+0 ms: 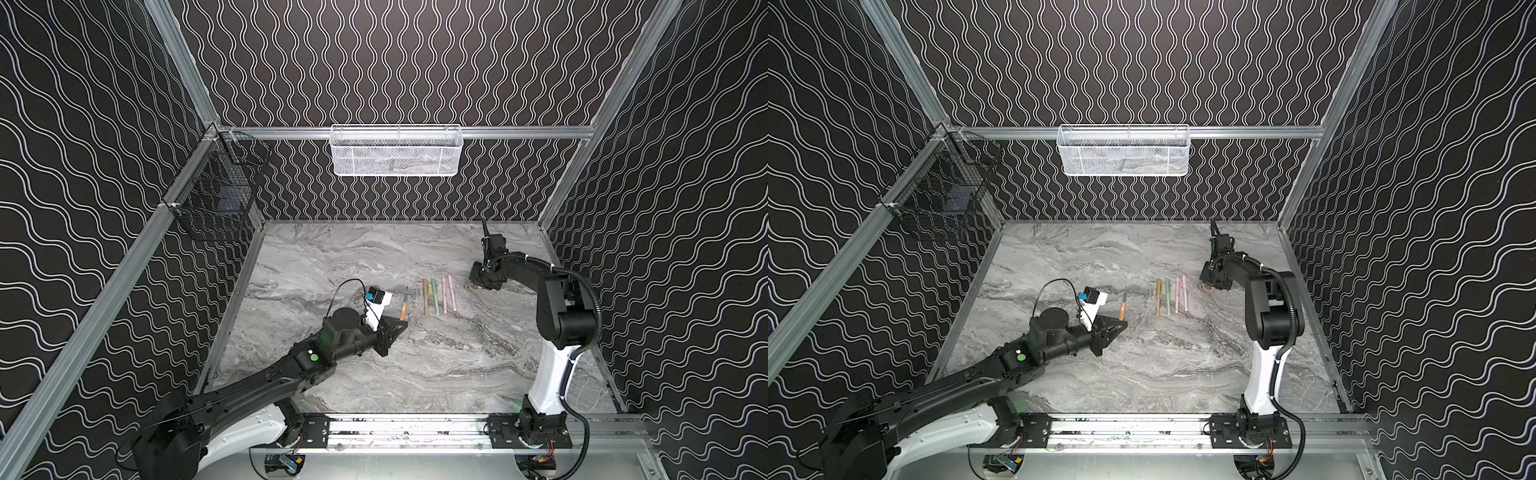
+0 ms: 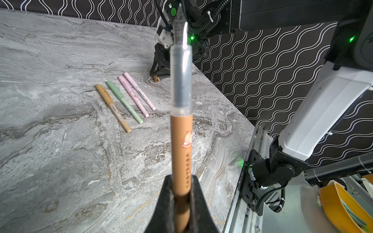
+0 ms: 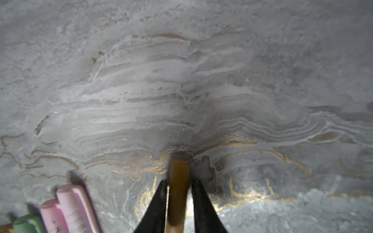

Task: Insert the pens into the pen caps
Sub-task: 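Lower the right gripper over the loose tan cap, then close the right gripper on the tan cap and lift it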

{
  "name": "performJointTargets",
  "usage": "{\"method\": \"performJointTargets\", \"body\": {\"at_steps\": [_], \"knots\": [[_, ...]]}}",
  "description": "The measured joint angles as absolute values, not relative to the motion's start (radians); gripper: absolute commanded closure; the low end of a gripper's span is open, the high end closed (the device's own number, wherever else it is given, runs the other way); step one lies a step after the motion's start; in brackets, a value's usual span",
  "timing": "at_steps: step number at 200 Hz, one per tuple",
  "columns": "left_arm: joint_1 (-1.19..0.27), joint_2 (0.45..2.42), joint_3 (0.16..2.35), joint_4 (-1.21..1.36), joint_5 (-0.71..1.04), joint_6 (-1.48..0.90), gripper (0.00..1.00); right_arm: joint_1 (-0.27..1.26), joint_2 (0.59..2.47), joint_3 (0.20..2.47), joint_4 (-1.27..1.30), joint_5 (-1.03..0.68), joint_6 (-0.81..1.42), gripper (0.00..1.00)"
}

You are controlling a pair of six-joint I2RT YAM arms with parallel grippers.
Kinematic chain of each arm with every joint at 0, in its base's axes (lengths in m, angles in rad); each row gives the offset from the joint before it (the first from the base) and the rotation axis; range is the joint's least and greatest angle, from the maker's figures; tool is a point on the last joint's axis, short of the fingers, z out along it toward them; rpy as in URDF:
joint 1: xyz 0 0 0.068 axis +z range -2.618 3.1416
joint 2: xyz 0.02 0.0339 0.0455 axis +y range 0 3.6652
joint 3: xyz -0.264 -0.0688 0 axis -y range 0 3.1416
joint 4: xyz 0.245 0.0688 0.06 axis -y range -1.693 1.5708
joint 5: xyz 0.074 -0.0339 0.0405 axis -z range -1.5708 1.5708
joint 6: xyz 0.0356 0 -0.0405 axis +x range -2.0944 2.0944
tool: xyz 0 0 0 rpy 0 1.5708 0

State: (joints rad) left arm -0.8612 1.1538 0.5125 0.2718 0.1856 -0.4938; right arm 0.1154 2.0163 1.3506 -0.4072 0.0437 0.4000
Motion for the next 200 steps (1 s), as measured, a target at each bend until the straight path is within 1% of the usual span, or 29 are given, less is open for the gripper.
{"method": "performJointTargets", "body": {"at_steps": [66, 110, 146, 174, 200], "knots": [[-0.861, 1.16, 0.519, 0.27, 0.186, -0.491, 1.0, 0.102, 2.026, 1.36, -0.405, 0.036, 0.391, 0.78], [-0.861, 1.159, 0.525, 0.267, 0.186, -0.49, 1.0, 0.094, 2.032, 1.367, -0.405, 0.01, 0.381, 0.9], [-0.861, 1.163, 0.537, 0.26, 0.186, -0.49, 1.0, 0.093, 2.022, 1.362, -0.406, -0.002, 0.377, 0.93], [-0.861, 1.173, 0.544, 0.257, 0.186, -0.49, 1.0, 0.093, 1.983, 1.341, -0.401, -0.017, 0.376, 0.94], [-0.861, 1.182, 0.545, 0.257, 0.184, -0.49, 1.0, 0.094, 1.898, 1.274, -0.347, -0.06, 0.374, 0.95]]}}
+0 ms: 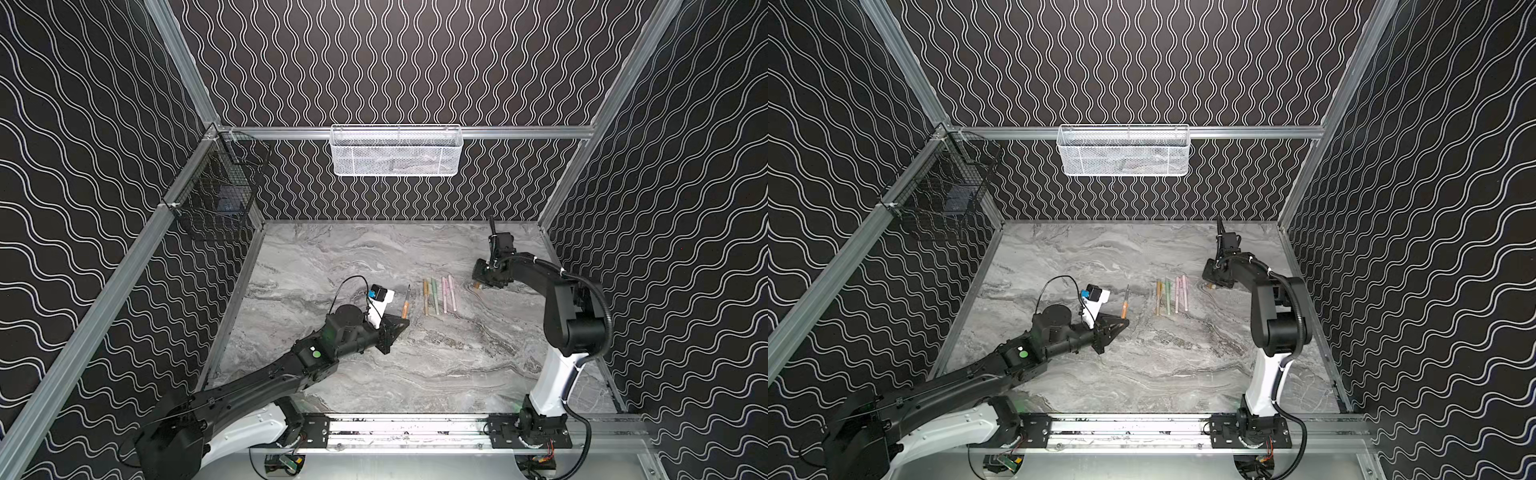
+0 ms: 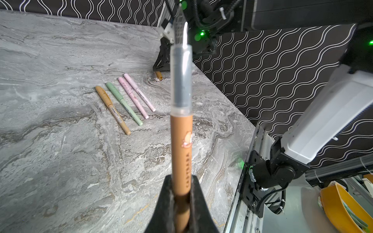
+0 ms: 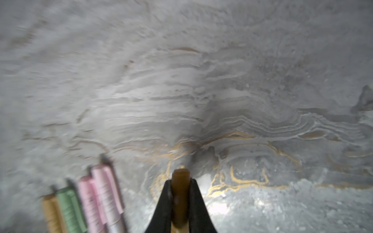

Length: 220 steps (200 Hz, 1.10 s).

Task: Insert the pens into the pen caps
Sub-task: 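Close the right gripper on the tan cap and lift it, then carry the tan cap with the right gripper above the brown pen nib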

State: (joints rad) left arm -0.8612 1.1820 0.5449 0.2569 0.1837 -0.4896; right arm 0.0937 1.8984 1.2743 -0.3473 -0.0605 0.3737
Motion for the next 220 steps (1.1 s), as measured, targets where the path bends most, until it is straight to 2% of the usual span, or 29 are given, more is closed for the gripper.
{"method": "performJointTargets", "body": {"at_steps": [68, 111, 141, 177, 220], "knots": [[-0.861, 1.221, 0.548, 0.268, 0.175, -0.489, 1.0, 0.142, 1.5, 0.892, -0.025, -0.197, 0.42, 0.98], [-0.864, 1.269, 0.493, 0.359, 0.19, -0.49, 1.0, 0.307, 1.168, 0.616, 0.264, -0.191, 0.438, 0.96], [-0.879, 1.296, 0.458, 0.455, 0.22, -0.485, 1.0, 0.4, 0.988, 0.51, 0.406, -0.155, 0.455, 0.97], [-0.905, 1.335, 0.458, 0.545, 0.247, -0.45, 1.0, 0.484, 0.886, 0.473, 0.531, -0.118, 0.483, 0.97], [-0.934, 1.366, 0.499, 0.549, 0.267, -0.434, 1.0, 0.546, 0.872, 0.472, 0.62, -0.11, 0.516, 0.97]]}}
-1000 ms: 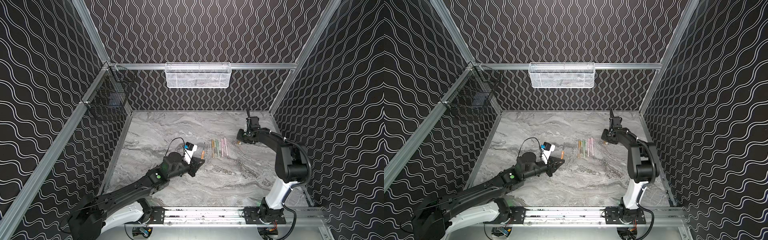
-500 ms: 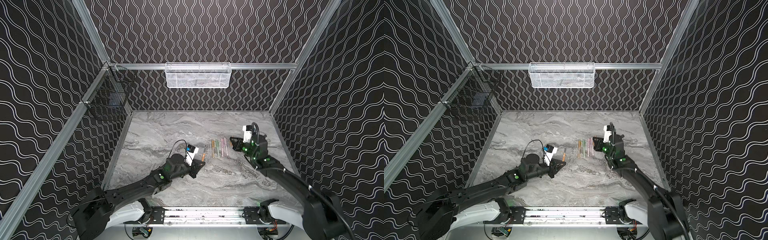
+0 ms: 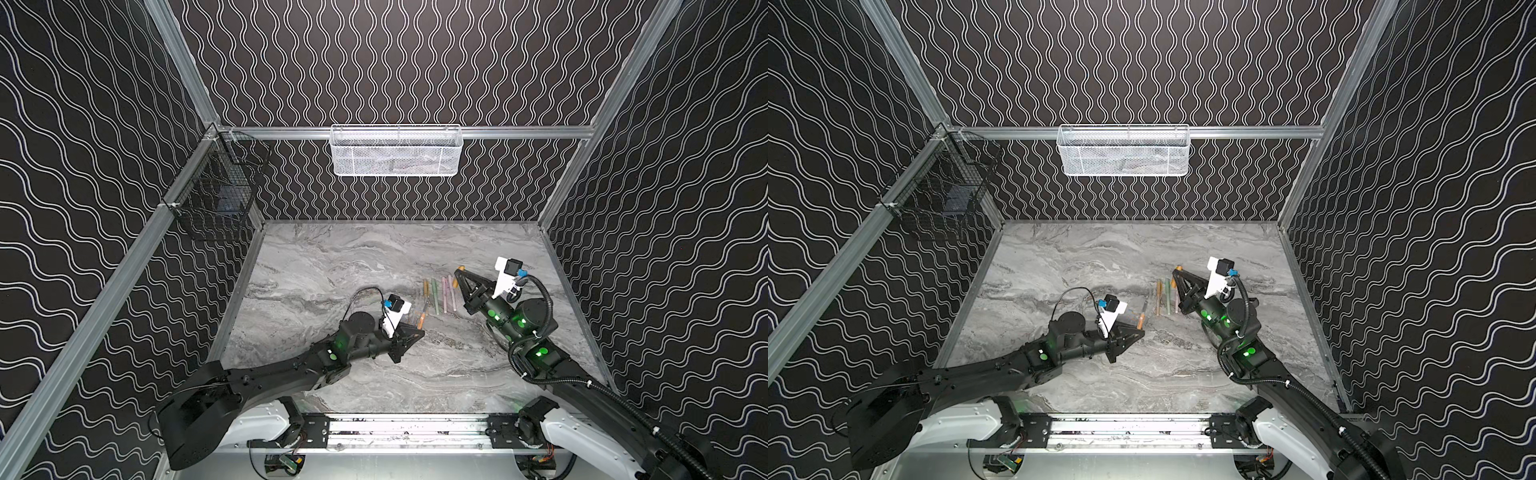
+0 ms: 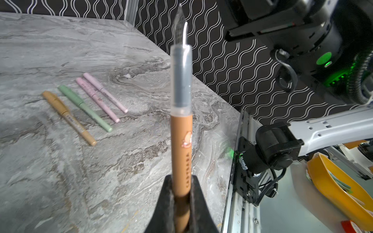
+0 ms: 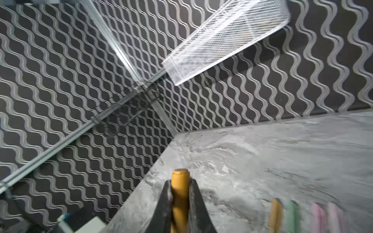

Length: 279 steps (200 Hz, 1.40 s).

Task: Insert the pens into the pen caps
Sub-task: 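Carry the tan cap with the right gripper above the brown pen nib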

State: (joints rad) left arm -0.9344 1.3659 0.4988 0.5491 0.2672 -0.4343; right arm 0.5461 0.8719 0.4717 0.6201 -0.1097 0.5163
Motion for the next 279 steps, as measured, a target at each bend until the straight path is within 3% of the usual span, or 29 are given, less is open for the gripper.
{"method": "performJointTargets", "body": {"at_steps": [279], "knots": [[-0.955, 1.383, 0.575, 0.485, 0.3, -0.387, 1.0, 0.674, 0.898, 0.449, 0.704, -0.107, 0.557, 0.98]]}}
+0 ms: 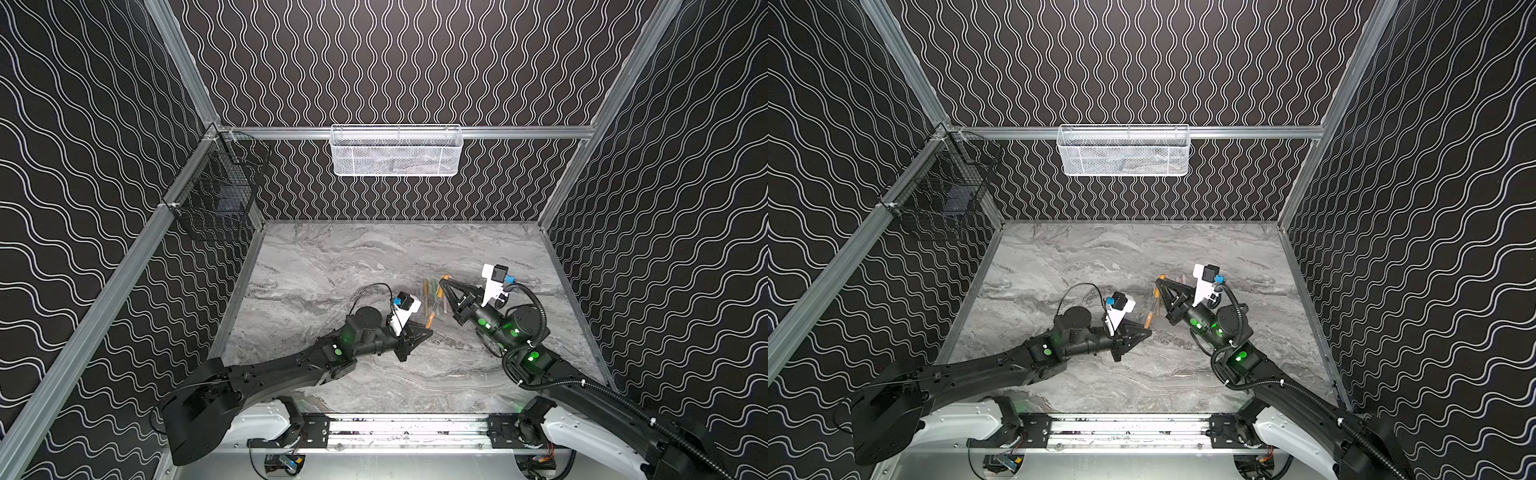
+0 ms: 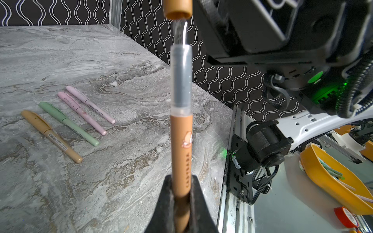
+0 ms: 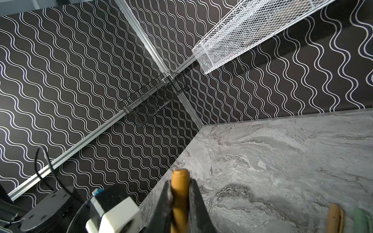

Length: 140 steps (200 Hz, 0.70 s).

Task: Insert the pens into the pen caps
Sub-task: 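Carry the tan cap with the right gripper above the brown pen nib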

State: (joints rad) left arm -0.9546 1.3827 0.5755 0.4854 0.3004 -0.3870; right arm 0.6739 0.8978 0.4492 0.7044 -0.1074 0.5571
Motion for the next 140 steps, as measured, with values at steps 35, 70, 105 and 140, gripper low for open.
{"method": "performJointTargets", "body": {"at_steps": [35, 70, 105, 140], "knots": [[-0.955, 1.382, 0.575, 0.48, 0.299, -0.387, 1.0, 0.679, 0.898, 0.449, 0.704, -0.115, 0.557, 0.98], [-0.955, 1.379, 0.575, 0.476, 0.298, -0.387, 1.0, 0.685, 0.899, 0.449, 0.703, -0.115, 0.557, 0.98], [-0.955, 1.368, 0.575, 0.477, 0.298, -0.387, 1.0, 0.692, 0.899, 0.449, 0.701, -0.118, 0.557, 0.98], [-0.955, 1.361, 0.576, 0.476, 0.29, -0.387, 1.0, 0.693, 0.898, 0.448, 0.701, -0.118, 0.557, 0.98]]}}
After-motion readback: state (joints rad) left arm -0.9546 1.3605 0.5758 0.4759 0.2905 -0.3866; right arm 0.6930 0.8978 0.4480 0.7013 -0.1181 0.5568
